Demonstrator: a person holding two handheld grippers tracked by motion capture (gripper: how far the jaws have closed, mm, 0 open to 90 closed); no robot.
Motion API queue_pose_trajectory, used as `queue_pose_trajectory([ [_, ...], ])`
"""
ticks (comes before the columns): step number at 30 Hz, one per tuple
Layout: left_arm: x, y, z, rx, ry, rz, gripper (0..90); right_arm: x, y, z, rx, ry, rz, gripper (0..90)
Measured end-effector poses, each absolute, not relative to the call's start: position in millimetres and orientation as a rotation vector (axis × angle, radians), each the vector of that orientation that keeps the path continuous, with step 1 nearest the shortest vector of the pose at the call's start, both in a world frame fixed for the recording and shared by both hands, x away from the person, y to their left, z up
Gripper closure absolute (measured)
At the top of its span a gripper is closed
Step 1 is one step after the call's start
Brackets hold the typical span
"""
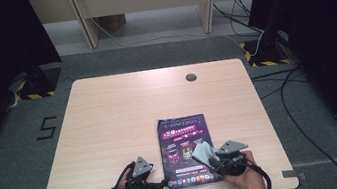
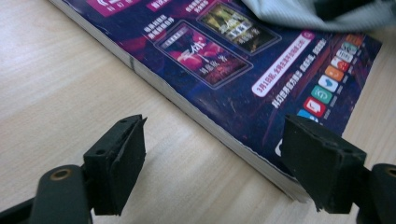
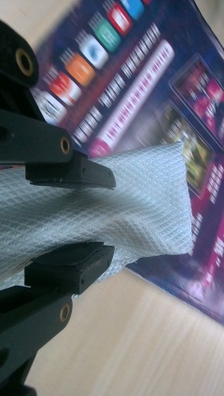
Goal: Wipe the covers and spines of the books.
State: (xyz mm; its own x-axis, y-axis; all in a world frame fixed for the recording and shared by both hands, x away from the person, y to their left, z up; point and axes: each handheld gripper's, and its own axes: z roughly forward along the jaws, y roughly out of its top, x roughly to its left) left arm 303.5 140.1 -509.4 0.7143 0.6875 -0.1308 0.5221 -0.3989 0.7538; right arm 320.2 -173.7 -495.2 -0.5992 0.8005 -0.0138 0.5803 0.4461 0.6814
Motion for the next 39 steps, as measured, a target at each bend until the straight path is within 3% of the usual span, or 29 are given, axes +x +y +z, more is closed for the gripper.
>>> queue_pose_trajectory([
  [17, 302.4, 133.1, -511.9, 2.142, 0.866, 0.331, 20.8, 404.6, -164.9, -494.6, 1.312, 2.255, 0.871, 61.2],
  [39, 303.6, 133.7, -512.6, 2.133, 0.885, 0.314, 20.2, 459.3, -143.7, -498.6, 1.295, 2.149, 0.835, 59.5],
])
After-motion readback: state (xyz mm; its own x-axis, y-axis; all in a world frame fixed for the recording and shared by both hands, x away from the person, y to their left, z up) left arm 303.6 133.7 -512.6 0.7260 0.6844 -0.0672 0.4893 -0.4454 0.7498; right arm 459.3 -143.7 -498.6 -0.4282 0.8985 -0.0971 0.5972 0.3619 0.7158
